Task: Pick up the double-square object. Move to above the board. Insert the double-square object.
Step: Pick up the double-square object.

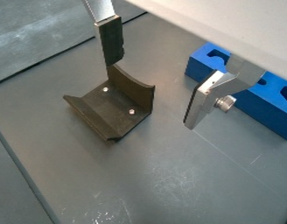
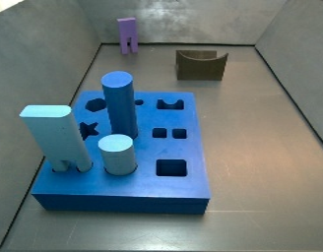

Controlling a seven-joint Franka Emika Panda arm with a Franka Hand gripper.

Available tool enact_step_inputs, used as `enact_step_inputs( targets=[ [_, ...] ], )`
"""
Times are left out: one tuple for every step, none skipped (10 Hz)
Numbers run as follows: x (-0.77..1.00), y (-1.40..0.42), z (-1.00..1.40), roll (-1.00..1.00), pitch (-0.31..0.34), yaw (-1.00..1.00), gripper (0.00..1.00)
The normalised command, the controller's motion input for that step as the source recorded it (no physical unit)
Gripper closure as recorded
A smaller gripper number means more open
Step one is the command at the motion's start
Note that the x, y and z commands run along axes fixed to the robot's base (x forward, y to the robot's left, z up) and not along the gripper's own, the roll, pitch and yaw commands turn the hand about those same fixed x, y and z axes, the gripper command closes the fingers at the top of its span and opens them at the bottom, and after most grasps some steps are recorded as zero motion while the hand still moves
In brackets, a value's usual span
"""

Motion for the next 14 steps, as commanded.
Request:
enact_step_inputs(
  targets=[
    [-0.12, 0.21, -0.18, 0.14, -0.057, 0.17, 0.0],
    [-0.1, 0.5, -0.15, 0.0, -0.086, 0.51, 0.0],
    [-0.07, 0.44, -0.16, 0.0, -0.069, 0.62, 0.0],
    [-0.05, 0.45, -0.18, 0.0, -0.057, 0.76, 0.0],
    [-0.11, 0.45, -0.2, 0.0, -0.091, 0.79, 0.0],
    [-0.12, 0.37, -0.3, 0.0, -0.123, 0.87, 0.0],
    [-0.13, 0.37, -0.45, 0.0, -0.254, 0.84, 0.0],
    [-0.36, 0.4, -0.6, 0.05, -0.249, 0.68, 0.0],
    [-0.81, 0.19, -0.43, 0.02, -0.357, 0.21, 0.0],
    [-0.8, 0.17, -0.28, -0.01, -0.3, 0.03, 0.0],
    [-0.7, 0.16, -0.2, -0.07, -0.243, 0.0, 0.0],
    [-0.51, 0.28, -0.22, -0.14, -0.151, 0.0, 0.0],
    [-0.35, 0.32, -0.27, -0.04, -0.083, 0.0, 0.0],
    [-0.21, 0.23, -0.23, -0.06, -0.054, 0.0, 0.0]
  ],
)
